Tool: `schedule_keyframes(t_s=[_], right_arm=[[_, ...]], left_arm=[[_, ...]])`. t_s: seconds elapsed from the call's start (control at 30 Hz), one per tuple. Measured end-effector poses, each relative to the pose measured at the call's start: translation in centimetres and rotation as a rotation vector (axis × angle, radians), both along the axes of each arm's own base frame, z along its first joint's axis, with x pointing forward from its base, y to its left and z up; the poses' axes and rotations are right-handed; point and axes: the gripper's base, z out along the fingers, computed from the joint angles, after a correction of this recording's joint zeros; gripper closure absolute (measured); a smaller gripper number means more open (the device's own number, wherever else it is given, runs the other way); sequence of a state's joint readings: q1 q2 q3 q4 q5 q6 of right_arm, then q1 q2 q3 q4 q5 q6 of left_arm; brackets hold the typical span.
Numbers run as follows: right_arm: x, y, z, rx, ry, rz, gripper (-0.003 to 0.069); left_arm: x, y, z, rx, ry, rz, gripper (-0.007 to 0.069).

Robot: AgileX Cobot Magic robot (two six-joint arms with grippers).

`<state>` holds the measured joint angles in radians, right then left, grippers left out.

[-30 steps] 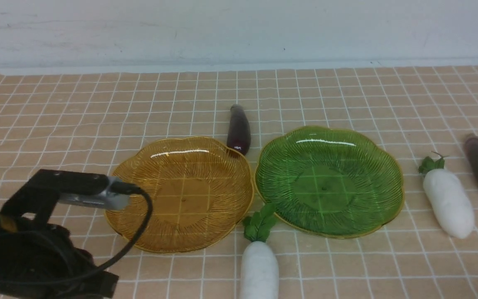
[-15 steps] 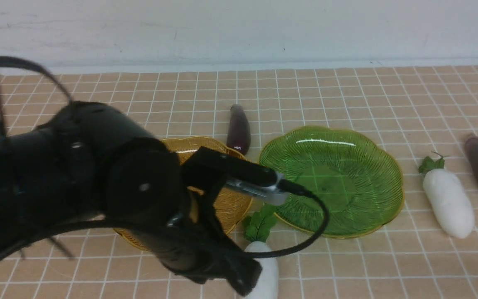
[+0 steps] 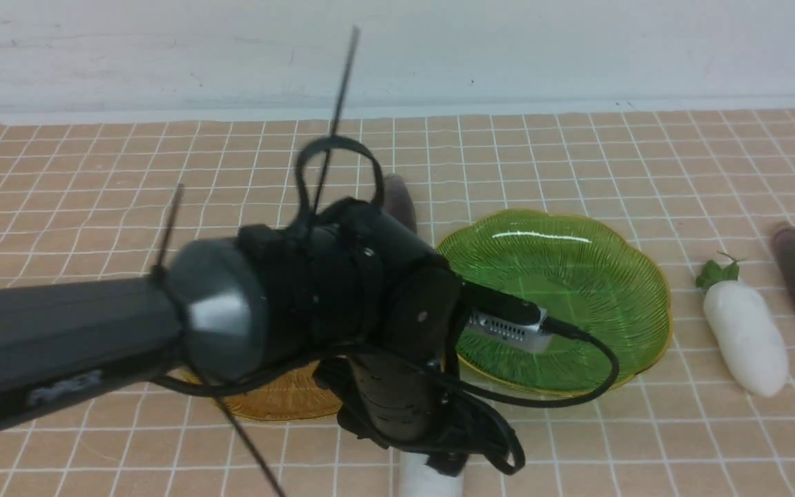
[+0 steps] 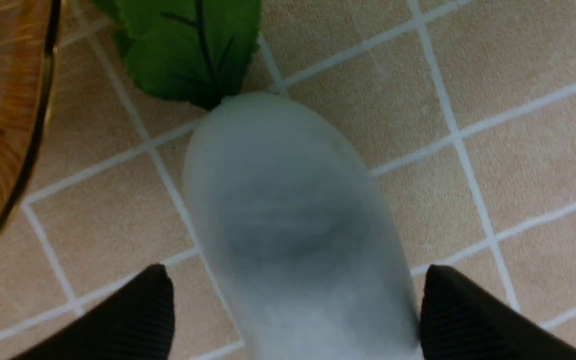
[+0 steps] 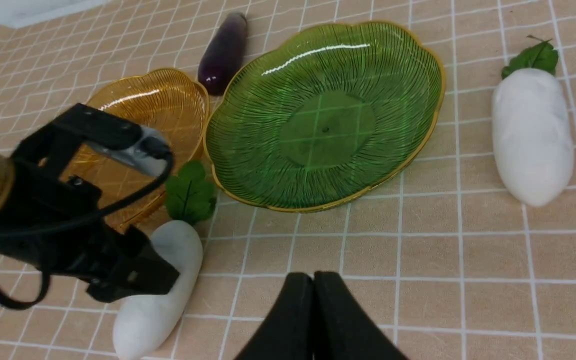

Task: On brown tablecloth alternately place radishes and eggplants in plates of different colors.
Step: 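Pick up the white radish and place it in the left plate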

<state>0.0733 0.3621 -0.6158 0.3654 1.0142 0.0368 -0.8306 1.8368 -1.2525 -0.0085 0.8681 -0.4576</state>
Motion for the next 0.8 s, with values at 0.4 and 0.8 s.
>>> schedule_keyframes(t_s=[0.4, 0.8], right_arm=[[0.0, 0.0, 0.1, -0.005, -0.01, 0.004, 0.0674], [0.9, -0.1, -0.1, -0.027, 0.046, -0.003, 0.0674]], left_arm=[[0.7, -0.7, -4.3, 0.06, 0.057, 0.052, 0.0165], [-0.6, 0.5, 2.3, 0.009, 0.019, -0.002, 0.0246]])
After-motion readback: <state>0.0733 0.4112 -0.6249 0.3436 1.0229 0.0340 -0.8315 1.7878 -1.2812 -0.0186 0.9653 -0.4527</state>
